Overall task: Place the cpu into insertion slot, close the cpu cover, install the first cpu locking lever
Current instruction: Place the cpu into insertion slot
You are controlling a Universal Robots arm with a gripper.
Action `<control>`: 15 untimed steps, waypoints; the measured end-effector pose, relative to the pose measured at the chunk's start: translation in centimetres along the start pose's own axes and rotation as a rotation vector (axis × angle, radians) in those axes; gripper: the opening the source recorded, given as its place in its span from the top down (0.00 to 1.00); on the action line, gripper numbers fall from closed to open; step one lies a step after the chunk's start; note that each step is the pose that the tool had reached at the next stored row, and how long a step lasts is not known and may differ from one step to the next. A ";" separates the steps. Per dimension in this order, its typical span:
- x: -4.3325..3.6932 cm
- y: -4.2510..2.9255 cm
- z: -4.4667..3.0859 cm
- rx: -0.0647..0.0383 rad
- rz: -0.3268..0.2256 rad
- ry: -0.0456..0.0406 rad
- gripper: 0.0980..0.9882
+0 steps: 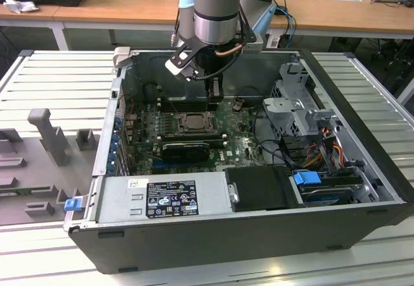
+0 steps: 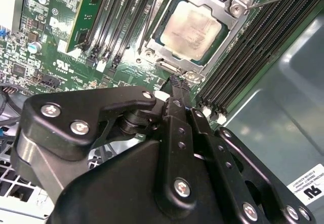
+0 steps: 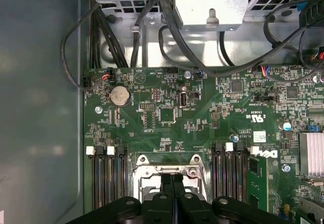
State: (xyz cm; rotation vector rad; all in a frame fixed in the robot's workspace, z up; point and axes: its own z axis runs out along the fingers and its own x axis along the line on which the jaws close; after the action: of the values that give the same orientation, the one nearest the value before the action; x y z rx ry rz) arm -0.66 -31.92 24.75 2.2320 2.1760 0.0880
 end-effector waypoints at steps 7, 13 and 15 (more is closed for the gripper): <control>-0.01 -0.41 -0.02 0.000 0.000 0.0000 0.99; -0.02 -0.82 -0.03 0.000 0.000 0.0000 0.99; -0.02 -0.94 -0.04 0.000 0.000 0.0000 0.99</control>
State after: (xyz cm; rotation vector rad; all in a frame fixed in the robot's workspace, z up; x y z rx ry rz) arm -1.60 -31.92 24.74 2.2319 2.1761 0.0880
